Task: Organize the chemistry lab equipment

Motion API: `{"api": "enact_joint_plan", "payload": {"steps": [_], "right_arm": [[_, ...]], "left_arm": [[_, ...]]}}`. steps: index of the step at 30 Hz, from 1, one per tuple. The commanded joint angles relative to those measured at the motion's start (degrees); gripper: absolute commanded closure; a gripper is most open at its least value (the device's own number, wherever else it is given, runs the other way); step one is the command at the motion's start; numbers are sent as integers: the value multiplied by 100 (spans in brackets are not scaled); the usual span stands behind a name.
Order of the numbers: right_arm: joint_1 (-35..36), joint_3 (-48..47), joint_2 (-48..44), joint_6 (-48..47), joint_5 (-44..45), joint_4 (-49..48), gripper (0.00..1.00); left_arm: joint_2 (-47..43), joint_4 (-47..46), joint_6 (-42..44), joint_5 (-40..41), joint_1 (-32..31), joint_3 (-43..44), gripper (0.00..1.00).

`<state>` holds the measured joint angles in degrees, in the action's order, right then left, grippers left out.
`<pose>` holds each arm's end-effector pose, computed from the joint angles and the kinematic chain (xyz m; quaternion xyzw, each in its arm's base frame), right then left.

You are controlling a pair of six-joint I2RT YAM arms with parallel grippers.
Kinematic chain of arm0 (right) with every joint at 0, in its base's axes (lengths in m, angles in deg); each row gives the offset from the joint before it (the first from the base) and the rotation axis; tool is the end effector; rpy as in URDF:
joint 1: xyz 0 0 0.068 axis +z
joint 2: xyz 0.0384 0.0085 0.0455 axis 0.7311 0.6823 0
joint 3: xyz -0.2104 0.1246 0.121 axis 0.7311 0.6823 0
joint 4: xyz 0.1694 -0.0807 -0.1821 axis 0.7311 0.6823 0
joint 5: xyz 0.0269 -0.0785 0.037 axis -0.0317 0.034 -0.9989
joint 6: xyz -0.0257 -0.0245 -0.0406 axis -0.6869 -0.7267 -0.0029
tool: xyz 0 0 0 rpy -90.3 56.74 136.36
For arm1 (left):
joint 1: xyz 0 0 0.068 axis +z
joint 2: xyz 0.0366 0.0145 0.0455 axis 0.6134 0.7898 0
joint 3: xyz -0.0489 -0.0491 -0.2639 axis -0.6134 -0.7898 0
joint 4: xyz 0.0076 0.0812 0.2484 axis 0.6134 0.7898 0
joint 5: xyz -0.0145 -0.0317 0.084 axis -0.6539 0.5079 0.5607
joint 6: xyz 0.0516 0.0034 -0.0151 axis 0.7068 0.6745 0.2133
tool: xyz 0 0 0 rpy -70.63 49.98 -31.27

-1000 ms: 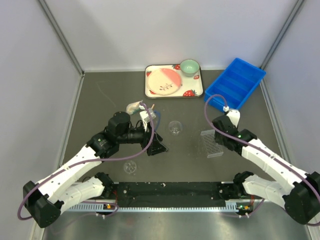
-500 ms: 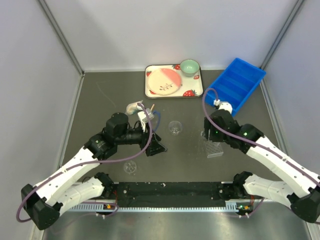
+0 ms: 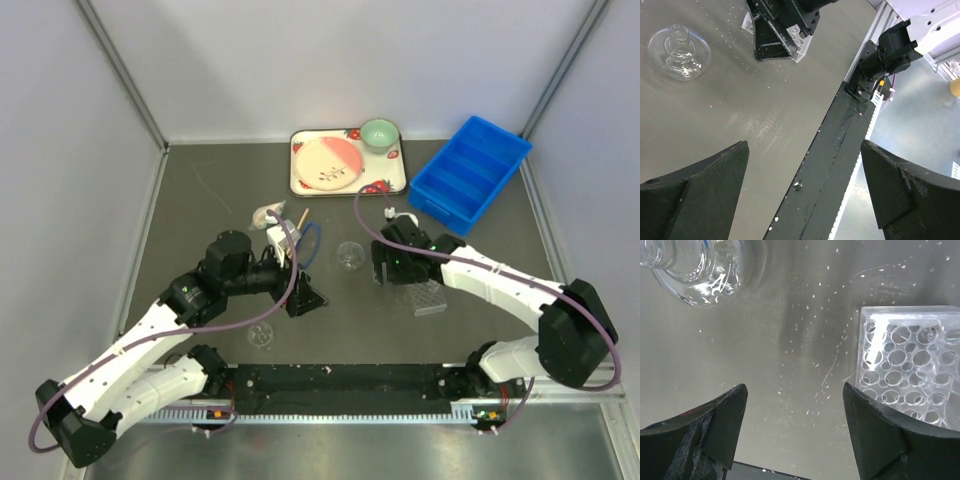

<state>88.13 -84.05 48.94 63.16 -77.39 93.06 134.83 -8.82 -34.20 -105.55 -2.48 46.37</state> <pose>0.1980 0.1657 0.2263 -0.0523 0.9631 0.0908 0.2479 0.1269 -0.1314 0.3139 0.2999 0.7639 -0.4479 0.3547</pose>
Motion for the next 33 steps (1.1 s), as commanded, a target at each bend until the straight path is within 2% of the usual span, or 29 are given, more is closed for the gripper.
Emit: {"api": "enact_joint_plan", "payload": {"steps": [1, 17, 33], "right_arm": [[43, 55, 234, -12, -172, -604, 23], [-36, 512, 736, 119, 144, -947, 23], [-959, 1057, 472, 462, 531, -947, 23]], "left_arm": [[-176, 87, 90, 165, 15, 247, 1], [-255, 131, 152, 271, 15, 150, 1], [-53, -44, 179, 183, 15, 124, 1]]}}
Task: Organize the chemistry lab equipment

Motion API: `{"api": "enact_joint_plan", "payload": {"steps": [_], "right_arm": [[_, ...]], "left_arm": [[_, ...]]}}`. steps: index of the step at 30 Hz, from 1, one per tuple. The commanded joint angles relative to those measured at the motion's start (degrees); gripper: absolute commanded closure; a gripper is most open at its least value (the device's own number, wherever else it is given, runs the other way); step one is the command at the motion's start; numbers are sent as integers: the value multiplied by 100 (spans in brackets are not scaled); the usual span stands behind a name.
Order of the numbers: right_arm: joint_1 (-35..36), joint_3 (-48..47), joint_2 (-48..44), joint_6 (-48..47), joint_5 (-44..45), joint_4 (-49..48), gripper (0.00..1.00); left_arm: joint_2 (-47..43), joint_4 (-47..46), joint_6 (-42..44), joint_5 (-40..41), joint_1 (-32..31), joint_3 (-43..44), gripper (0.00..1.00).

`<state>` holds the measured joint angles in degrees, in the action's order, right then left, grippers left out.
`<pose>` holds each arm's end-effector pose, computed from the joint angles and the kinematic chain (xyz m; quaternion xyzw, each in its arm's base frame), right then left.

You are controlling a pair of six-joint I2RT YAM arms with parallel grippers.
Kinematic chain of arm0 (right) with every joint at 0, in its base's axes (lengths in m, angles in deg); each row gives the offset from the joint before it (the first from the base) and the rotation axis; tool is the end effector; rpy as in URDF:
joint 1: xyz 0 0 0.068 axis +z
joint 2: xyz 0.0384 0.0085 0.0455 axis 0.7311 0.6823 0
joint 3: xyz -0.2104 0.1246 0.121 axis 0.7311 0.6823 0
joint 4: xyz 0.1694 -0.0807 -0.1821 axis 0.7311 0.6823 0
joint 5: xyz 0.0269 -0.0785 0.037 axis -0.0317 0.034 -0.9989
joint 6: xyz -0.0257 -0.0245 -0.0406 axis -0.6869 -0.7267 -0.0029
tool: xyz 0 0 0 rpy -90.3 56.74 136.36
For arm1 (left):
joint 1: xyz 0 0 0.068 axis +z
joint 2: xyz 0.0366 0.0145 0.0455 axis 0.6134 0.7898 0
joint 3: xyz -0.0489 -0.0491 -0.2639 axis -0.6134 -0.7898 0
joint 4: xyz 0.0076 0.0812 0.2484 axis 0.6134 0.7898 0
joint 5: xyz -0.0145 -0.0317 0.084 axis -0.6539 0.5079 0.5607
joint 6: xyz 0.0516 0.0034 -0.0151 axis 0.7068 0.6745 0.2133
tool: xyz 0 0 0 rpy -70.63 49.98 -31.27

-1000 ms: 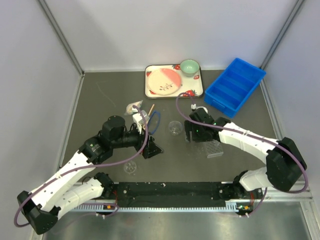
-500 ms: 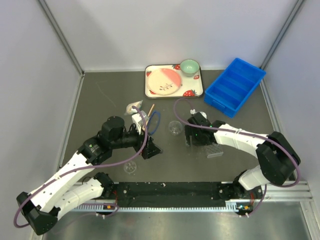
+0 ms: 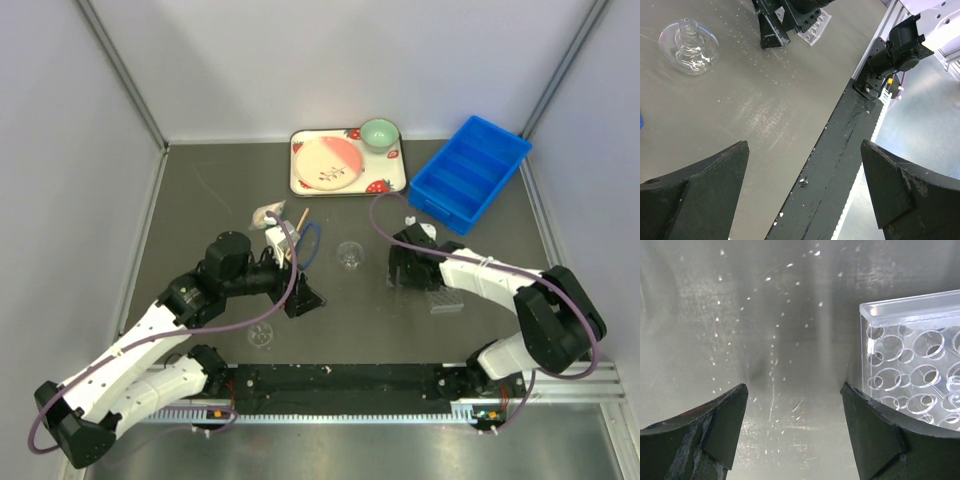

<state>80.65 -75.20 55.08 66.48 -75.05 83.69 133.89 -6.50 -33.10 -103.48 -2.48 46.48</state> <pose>0.2163 0.1357 0.1646 0.0391 0.9732 0.0373 0.2235 0.1242 -0.1276 0.3130 0.2976 0.7729 -0.4298 0.3596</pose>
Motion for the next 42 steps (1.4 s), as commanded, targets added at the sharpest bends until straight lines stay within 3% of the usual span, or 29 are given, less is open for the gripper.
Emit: {"api": "enact_joint_plan", "payload": {"steps": [1, 9, 29, 37, 42], "right_arm": [[-273, 189, -151, 139, 306, -9, 23], [-1037, 330, -344, 95, 350, 79, 23], [-2118, 444, -696, 7, 491, 351, 23], [-2040, 32, -635, 7, 52, 386, 24], [-1399, -845, -116, -178, 252, 702, 25]], "left_arm": [[49, -285, 69, -25, 15, 113, 1], [58, -259, 104, -16, 15, 113, 1], [-100, -66, 87, 63, 15, 174, 1], [-171, 338, 104, 388, 15, 419, 1], [49, 725, 43, 713, 15, 719, 1]]}}
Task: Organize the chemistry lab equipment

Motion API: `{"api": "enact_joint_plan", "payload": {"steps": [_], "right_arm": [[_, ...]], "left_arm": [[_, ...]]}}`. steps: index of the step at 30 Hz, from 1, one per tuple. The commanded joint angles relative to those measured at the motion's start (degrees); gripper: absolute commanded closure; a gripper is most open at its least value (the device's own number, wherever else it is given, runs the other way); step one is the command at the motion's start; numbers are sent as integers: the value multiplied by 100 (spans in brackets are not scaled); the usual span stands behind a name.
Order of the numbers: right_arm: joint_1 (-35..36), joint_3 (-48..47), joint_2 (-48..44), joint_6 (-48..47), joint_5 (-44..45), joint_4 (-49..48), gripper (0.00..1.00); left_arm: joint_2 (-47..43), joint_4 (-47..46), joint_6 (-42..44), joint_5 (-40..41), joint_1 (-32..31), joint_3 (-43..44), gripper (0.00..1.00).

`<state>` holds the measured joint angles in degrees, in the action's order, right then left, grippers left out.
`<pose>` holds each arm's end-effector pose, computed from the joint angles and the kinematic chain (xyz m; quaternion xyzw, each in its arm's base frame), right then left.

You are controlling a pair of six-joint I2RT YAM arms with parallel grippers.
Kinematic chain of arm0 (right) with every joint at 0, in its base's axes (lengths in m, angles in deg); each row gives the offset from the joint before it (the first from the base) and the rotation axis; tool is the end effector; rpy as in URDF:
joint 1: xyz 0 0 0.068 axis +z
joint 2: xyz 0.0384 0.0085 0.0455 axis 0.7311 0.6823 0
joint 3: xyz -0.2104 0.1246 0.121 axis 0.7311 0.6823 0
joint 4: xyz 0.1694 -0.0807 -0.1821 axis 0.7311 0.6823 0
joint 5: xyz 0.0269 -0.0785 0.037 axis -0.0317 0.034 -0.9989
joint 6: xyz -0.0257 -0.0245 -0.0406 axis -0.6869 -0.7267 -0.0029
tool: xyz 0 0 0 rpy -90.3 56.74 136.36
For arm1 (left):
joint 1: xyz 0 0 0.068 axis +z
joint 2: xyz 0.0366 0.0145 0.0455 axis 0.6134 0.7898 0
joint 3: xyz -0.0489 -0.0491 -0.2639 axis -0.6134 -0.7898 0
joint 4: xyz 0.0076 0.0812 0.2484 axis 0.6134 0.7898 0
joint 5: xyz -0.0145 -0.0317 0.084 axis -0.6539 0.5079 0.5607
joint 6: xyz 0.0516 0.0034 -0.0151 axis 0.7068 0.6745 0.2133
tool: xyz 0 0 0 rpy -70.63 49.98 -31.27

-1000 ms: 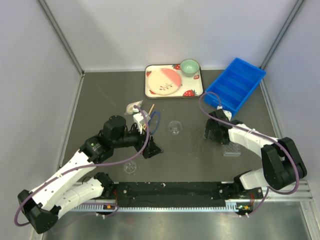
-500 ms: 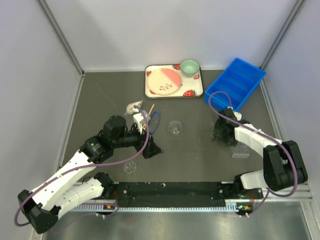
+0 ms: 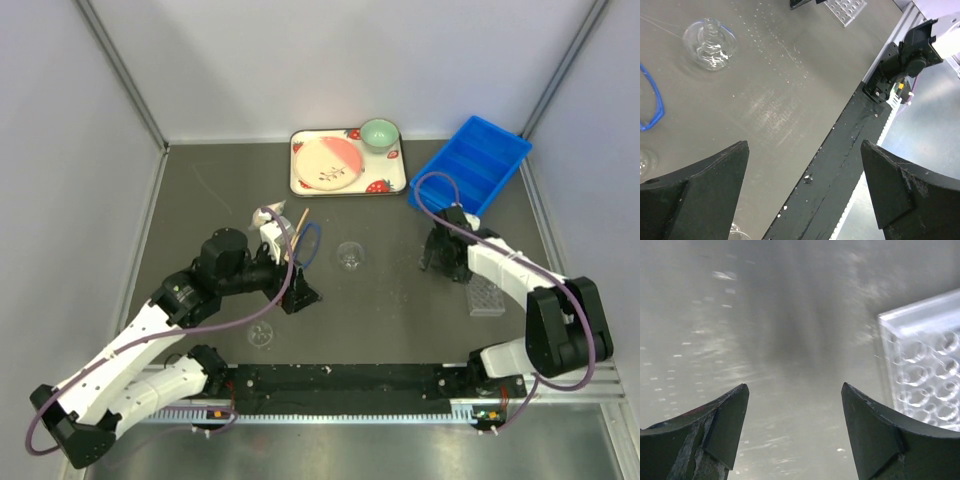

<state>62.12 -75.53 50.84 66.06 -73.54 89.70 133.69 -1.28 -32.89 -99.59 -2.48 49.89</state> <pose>0.2352 0.0554 0.1788 0.1933 0.9558 -0.0172 0.2209 0.1219 -0.1228 0.3246 0.2821 0.7901 -0.4025 0.3662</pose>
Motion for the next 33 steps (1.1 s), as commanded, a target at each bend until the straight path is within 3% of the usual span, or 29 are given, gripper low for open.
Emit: {"api": "enact_joint_plan", "payload": {"steps": [1, 12, 24, 33], "right_arm": [[647, -928, 361, -110, 268, 171, 25], [464, -3238, 659, -66, 849, 1261, 23], [-844, -4268, 1424, 461, 1157, 1727, 23], [-1294, -4893, 2223, 426, 1368, 1851, 23]], "left_arm": [[78, 229, -5, 420, 24, 413, 1], [148, 440, 21, 509, 32, 563, 1], [-45, 546, -49, 324, 32, 493, 1], [-107, 616, -58, 192, 41, 431, 1]]}}
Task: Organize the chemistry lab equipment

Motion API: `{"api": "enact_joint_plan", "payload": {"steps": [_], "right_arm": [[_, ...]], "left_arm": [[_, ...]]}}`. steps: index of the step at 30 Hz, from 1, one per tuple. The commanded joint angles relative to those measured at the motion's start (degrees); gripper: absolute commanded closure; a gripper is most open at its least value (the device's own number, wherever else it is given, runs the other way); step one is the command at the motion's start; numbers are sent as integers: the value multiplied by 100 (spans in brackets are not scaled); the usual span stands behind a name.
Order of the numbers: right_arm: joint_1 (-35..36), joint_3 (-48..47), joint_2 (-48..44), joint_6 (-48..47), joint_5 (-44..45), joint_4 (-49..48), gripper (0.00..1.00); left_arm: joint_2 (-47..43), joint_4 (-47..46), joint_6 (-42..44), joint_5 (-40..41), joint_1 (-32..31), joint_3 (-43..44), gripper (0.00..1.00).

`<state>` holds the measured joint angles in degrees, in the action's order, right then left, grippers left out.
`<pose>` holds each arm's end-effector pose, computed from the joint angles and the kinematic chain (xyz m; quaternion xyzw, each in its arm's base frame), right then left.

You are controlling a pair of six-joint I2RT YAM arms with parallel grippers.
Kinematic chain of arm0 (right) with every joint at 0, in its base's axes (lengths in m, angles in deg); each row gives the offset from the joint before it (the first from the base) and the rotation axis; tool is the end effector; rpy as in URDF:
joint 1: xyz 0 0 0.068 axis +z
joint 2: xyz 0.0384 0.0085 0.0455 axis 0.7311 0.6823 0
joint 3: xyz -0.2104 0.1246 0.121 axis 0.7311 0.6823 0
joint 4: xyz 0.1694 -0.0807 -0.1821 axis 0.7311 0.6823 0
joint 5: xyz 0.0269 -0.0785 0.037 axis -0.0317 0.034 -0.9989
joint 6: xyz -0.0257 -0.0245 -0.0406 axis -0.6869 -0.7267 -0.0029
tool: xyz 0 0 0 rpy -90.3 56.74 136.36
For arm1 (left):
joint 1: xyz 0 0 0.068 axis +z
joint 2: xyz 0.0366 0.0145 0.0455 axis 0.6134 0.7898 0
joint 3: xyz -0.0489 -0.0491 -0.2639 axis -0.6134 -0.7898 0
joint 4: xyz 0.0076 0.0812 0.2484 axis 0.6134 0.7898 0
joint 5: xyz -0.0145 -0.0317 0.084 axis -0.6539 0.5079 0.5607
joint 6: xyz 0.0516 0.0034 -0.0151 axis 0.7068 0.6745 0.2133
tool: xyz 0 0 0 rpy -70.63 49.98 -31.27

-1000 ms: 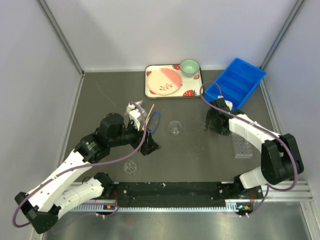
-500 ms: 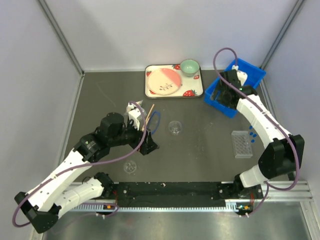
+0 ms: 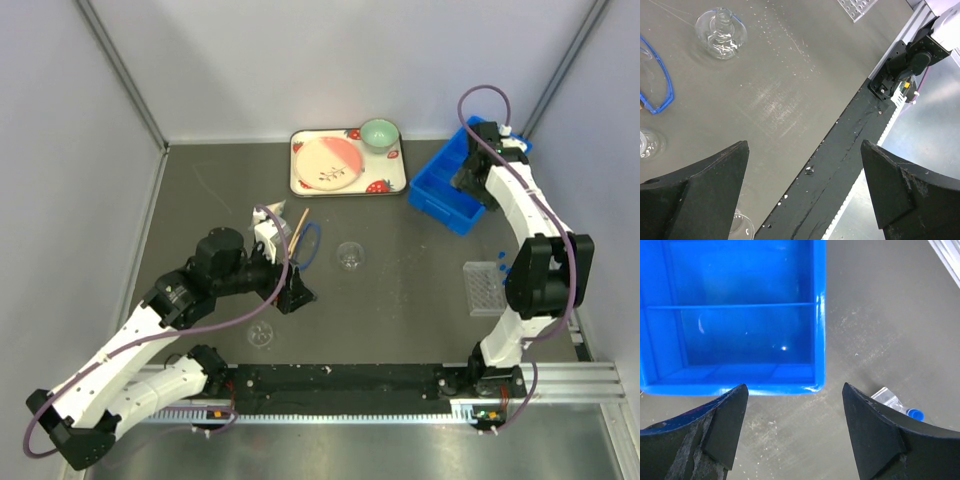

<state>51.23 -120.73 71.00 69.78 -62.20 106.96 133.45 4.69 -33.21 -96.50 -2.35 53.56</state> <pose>0.3632 0.0124 0.2982 0.3353 0.8844 -0.0942 0.3108 0.1177 -0.1165 0.3365 0.2654 0.8081 -0.3790 0.3646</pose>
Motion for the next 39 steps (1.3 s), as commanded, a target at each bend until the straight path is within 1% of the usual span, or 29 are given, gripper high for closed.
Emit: {"api": "enact_joint_plan", "payload": {"steps": [1, 6, 8, 12, 15, 18, 19, 22, 26, 27, 29, 30, 32, 33, 39], "right_arm": [[-284, -390, 270, 55, 251, 133, 23], [-399, -408, 630, 64, 330, 133, 23], [-600, -469, 762, 55, 322, 124, 23], [-636, -654, 1061, -33, 330, 89, 23], [-671, -777, 1307, -68, 278, 54, 26], [-662, -821, 1518, -68, 102, 28, 33], [-662, -778, 1554, -51, 58, -7, 38], [-662, -585, 1624, -33, -30, -182, 46], [-671, -426, 1721, -94, -135, -315, 52], [-663, -408, 1747, -103, -153, -333, 60], [-663, -338, 1765, -121, -179, -412, 72], [-662, -320, 1782, -130, -197, -429, 84], [-663, -294, 1800, -156, -215, -456, 91], [-662, -294, 1826, -182, -215, -473, 99], [-662, -267, 1765, -305, -83, -491, 100]], "left_arm": [[-65, 54, -17, -107, 28, 72, 1], [-39, 160, 19, -63, 28, 125, 1], [-39, 195, 19, -54, 28, 125, 1], [-30, 265, 19, -19, 28, 134, 1], [-12, 301, 27, 34, 28, 151, 1], [23, 310, 10, 51, 28, 151, 1], [32, 310, -16, 60, 28, 143, 1], [58, 301, -25, 60, 28, 151, 1], [76, 301, -25, 69, 28, 160, 1], [84, 310, -25, 69, 28, 160, 1], [76, 301, -34, 78, 28, 160, 1], [76, 310, -34, 78, 28, 160, 1], [67, 318, -34, 86, 28, 151, 1], [58, 318, -34, 86, 28, 151, 1], [5, 397, -34, 165, 28, 160, 1]]}}
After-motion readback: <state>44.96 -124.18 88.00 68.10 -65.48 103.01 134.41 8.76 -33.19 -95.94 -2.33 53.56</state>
